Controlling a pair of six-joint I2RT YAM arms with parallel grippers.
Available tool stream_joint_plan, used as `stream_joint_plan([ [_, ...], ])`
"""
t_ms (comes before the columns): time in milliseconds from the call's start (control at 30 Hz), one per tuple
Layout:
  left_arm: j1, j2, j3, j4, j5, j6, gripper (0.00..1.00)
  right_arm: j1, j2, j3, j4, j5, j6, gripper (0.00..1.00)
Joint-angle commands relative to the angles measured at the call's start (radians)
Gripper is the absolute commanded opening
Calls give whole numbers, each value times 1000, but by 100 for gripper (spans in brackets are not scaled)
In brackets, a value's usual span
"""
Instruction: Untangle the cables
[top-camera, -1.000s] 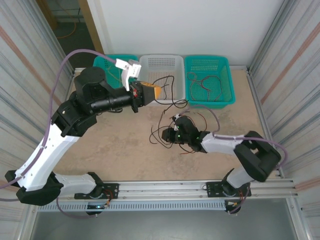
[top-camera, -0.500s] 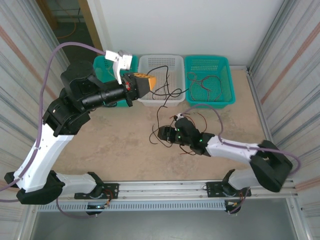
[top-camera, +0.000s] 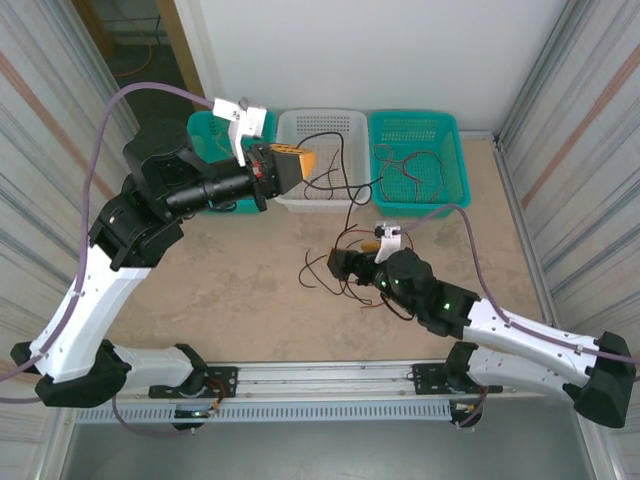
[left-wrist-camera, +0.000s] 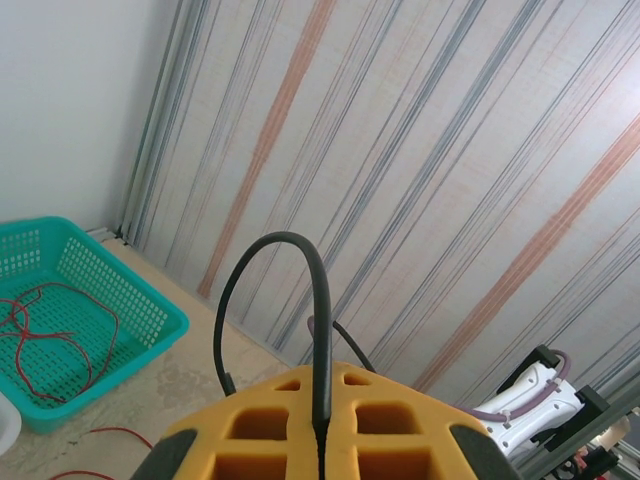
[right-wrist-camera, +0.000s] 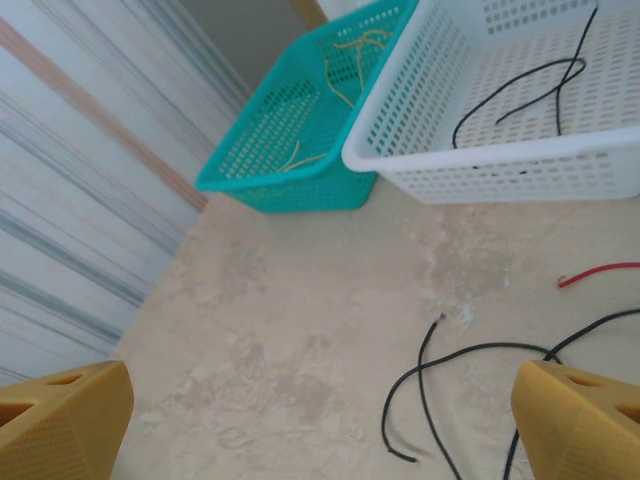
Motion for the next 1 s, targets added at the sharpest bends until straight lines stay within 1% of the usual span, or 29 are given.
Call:
stream_joint_plan([
  [0, 5, 4, 16, 45, 30, -16, 0, 7, -67, -37, -6, 51, -46, 95],
  [67, 5, 4, 18, 47, 32, -16, 0, 7, -108, -42, -37, 68, -47, 95],
  [167, 5, 4, 19, 48, 34, -17, 0, -16, -140, -12, -180, 170, -20, 95],
  [233, 5, 4, 19, 53, 36, -17, 0, -41, -153, 4, -267, 186, -6, 94],
  [300, 5, 2, 20, 55, 36, -16, 0, -45, -183, 3, -294, 177, -16, 93],
  [367, 5, 2, 22, 54, 37, -14, 0, -45, -221, -13, -254, 104, -60, 92],
  [433, 5, 2, 25, 52, 33, -8, 0, -45, -239, -15, -196, -39, -118, 91],
  [467, 5, 2, 28, 50, 31, -5, 0, -44, -235, -4, -166, -137, -149, 89],
  [500, 5, 2, 27, 49, 30, -3, 0, -38, -219, 19, -152, -213, -166, 88],
  [567, 5, 4, 28, 50, 32, -3, 0, -9, -157, 81, -171, -265, -192, 88],
  [600, 5, 5, 32, 50, 32, -2, 0, 20, -114, 115, -187, -261, -213, 87],
  [700, 5, 8, 39, 52, 32, -2, 0, 108, 0, 167, -183, -186, -271, 87],
  [867, 5, 8, 46, 53, 27, -3, 0, 173, 102, 150, -44, -168, -284, 87],
  [967, 5, 14, 54, 53, 30, -4, 0, 175, 188, 139, 16, -179, -265, 87],
])
